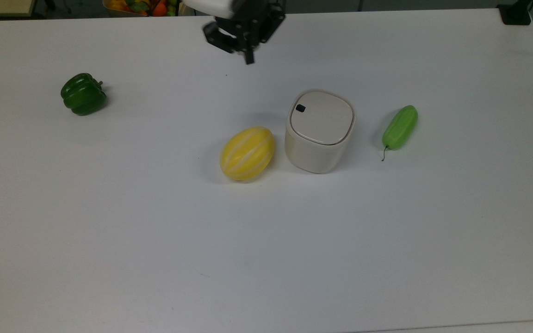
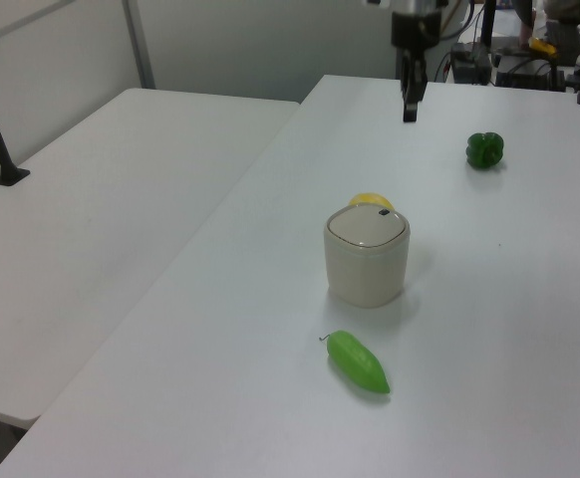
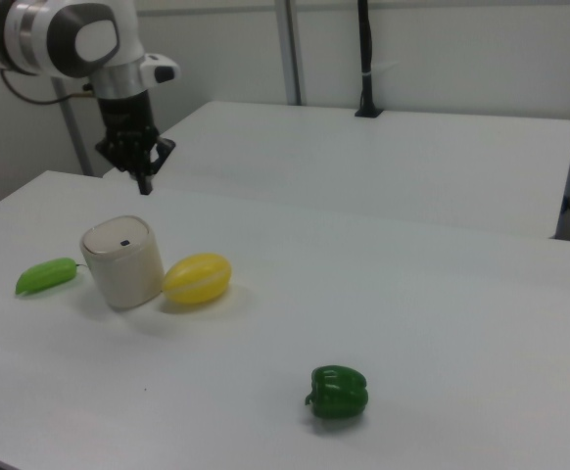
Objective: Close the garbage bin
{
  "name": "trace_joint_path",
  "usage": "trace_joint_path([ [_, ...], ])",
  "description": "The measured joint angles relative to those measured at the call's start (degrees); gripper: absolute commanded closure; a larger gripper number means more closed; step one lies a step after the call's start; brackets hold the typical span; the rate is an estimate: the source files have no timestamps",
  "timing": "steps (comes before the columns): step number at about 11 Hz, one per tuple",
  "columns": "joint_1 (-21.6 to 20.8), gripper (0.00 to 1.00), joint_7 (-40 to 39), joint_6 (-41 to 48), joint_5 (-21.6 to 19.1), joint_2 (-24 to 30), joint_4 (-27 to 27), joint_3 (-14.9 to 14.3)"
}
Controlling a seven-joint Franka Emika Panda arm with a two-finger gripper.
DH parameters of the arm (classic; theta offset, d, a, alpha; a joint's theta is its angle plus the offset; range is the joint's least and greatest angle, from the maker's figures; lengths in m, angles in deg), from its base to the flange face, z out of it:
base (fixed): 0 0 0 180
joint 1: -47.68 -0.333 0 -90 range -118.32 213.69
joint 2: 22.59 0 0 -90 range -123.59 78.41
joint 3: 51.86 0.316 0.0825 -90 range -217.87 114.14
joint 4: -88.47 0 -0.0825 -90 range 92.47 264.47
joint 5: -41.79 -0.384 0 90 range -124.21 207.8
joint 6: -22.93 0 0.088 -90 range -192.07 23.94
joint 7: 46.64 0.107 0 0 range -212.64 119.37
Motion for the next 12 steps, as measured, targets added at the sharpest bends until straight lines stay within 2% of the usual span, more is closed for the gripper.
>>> trace_joint_path([
  [1, 2.34, 0.94, 5.08, 0.18, 0.05, 0.87, 0.03, 0.04],
  [2, 5.36, 0.65, 9.74, 1.4, 0.15, 1.83, 0.05, 0.3],
  [3, 8.36, 0.01, 13.98, 3.47, 0.85, 2.86, 0.05, 0.79],
  [5, 12.43, 0.0, 19.9, 6.71, 1.83, 4.66, 0.1, 1.38],
  [6, 13.67, 0.0, 20.13, 7.13, 1.86, 5.2, 0.2, 1.48],
  [8, 14.37, 0.0, 20.13, 7.54, 2.04, 5.37, 0.74, 1.63],
  [12, 14.59, 0.0, 14.57, 7.54, 4.91, 5.36, 1.45, 1.89],
])
